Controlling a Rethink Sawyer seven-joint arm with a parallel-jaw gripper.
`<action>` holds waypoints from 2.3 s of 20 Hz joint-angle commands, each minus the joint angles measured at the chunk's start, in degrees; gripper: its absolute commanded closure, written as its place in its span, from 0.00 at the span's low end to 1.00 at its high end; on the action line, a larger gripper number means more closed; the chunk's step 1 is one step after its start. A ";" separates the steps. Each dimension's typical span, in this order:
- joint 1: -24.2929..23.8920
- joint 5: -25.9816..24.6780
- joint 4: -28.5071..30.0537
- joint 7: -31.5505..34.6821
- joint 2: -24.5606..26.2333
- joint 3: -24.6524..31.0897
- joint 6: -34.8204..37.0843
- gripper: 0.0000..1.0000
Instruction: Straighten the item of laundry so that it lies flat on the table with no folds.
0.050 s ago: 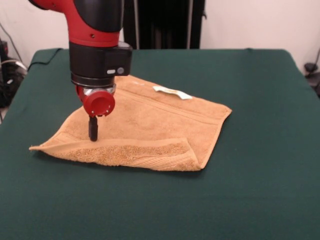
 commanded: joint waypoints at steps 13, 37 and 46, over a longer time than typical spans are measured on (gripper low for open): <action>-0.09 -0.27 8.22 8.69 0.26 7.17 -3.22 1.00; 1.13 1.08 1.28 5.34 2.40 3.49 -0.80 1.00; 0.41 0.64 0.09 4.19 2.09 3.47 0.96 1.00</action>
